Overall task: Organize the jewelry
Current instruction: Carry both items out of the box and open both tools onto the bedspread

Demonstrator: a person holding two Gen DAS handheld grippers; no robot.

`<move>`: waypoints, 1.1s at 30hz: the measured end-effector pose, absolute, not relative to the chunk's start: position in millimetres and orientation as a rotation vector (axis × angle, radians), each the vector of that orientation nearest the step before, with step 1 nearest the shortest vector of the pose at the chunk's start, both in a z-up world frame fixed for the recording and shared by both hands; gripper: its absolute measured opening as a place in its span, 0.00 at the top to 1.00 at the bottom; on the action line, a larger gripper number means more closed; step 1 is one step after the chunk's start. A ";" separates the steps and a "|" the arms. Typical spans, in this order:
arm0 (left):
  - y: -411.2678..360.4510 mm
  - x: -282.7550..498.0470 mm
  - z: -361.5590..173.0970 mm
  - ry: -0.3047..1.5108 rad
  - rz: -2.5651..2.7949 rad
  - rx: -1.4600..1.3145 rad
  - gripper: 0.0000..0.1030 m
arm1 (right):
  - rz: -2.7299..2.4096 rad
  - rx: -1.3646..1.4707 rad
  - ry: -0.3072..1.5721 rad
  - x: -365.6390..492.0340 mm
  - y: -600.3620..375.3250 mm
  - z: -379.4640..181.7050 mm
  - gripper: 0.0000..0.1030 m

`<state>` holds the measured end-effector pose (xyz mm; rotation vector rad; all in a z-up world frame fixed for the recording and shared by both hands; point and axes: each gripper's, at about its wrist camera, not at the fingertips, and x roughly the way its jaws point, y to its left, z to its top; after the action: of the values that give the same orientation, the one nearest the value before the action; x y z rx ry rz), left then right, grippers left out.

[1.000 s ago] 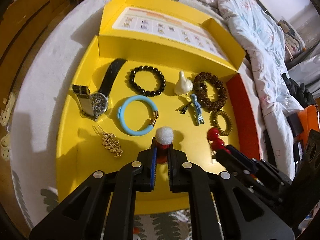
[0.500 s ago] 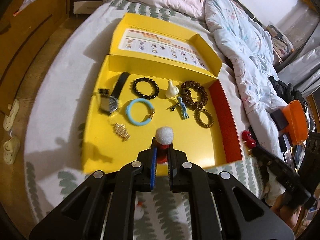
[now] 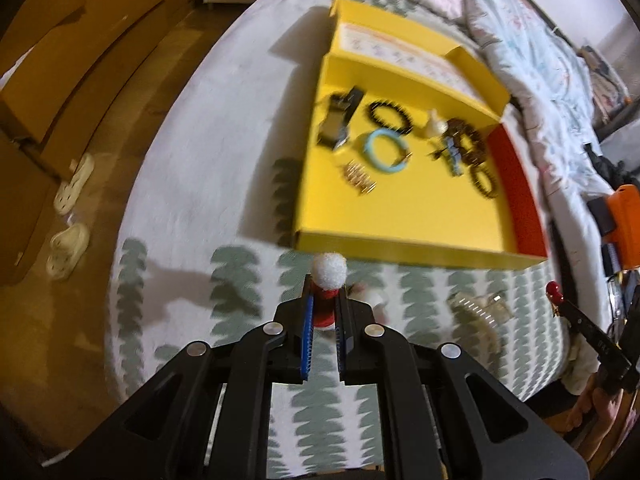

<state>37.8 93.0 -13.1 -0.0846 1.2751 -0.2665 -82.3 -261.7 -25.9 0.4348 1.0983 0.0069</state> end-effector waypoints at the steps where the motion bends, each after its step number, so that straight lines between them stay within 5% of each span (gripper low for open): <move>1: 94.4 35.8 -15.8 1.282 -0.258 -0.075 0.92 | 0.010 0.434 1.111 -80.7 -259.5 -30.2 0.80; 16: 82.7 35.4 -65.1 1.395 -0.216 0.017 0.92 | -0.021 0.370 1.213 -63.0 -249.3 -76.1 0.80; 24: 80.1 37.0 -70.2 1.420 -0.209 0.025 0.88 | -0.040 0.281 1.273 -63.9 -238.8 -77.4 0.67; 30: 76.9 38.4 -63.1 1.399 -0.210 0.020 0.57 | -0.062 0.235 1.234 -65.6 -235.2 -62.7 0.45; 33: 77.8 36.8 -55.0 1.379 -0.218 0.013 0.54 | -0.077 0.220 1.214 -65.0 -235.1 -55.2 0.42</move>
<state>36.8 77.8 -55.0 0.0134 1.3791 -0.2176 -65.0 -235.1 -55.2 0.2198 1.2144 -0.0774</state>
